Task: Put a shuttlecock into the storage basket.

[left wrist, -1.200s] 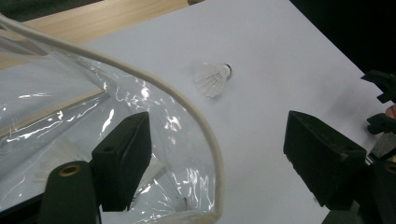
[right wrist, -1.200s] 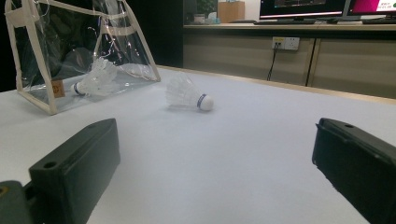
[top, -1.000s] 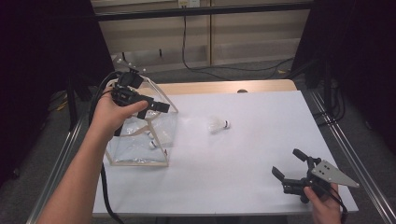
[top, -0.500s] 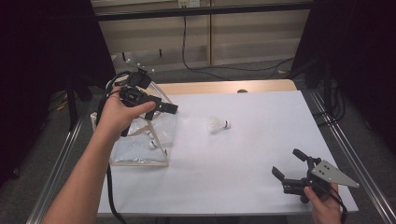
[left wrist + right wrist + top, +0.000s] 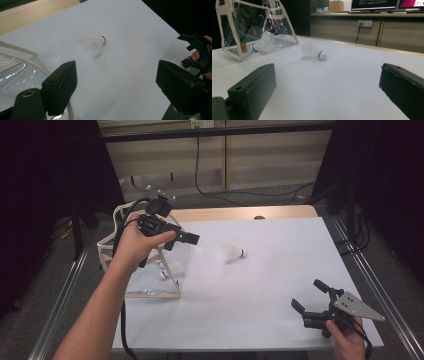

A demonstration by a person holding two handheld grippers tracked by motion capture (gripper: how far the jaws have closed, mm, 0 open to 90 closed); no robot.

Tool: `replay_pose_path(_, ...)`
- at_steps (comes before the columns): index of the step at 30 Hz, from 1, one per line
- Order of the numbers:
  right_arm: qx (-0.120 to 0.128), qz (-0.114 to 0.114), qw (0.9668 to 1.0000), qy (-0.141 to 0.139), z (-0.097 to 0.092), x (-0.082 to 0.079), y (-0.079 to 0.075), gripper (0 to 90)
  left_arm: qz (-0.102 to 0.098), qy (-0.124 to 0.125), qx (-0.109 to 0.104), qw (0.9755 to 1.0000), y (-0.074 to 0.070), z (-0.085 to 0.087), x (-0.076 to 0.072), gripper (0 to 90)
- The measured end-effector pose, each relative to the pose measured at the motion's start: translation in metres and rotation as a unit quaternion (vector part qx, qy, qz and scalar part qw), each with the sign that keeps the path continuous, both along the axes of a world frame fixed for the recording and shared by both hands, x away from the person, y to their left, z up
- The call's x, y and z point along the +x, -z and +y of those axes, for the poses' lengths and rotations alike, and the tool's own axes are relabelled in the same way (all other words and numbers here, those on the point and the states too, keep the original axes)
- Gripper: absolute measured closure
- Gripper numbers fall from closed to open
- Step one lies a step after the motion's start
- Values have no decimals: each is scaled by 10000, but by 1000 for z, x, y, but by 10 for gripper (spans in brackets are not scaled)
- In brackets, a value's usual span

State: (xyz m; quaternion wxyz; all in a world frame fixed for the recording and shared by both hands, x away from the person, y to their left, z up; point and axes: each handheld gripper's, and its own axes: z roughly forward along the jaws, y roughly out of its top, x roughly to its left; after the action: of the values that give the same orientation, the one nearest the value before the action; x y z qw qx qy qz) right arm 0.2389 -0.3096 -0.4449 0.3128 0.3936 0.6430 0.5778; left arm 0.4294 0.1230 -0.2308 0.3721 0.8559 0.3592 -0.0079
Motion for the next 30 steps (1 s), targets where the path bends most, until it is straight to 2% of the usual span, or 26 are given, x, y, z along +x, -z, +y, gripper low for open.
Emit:
replay_pose_path(10,2,0,10000,2,0,0,0,7,-47,33,28,10000,8,-9,-2,135)
replay_pose_path(12,4,-4,10000,-2,0,0,0,7,-38,94,85,9999,10,-11,-1,130)
replay_pose_path(14,17,-9,10000,-11,0,0,0,7,-22,16,31,10000,13,-13,-2,124)
replay_pose_path(19,8,-9,10000,-6,0,0,0,7,-71,19,88,9999,18,-17,-1,108)
replay_pose_path(24,5,-4,10000,-7,0,0,0,7,-43,-23,17,10000,24,-21,-2,105)
replay_pose_path(25,3,-3,10000,-5,0,0,0,7,-55,59,88,9999,25,-21,-2,103)
replay_pose_path(28,4,-7,10000,-15,0,0,0,7,-47,76,133,9999,29,-23,-2,95)
replay_pose_path(30,11,-6,10000,-18,0,0,0,7,-50,-6,38,10000,33,-26,-3,94)
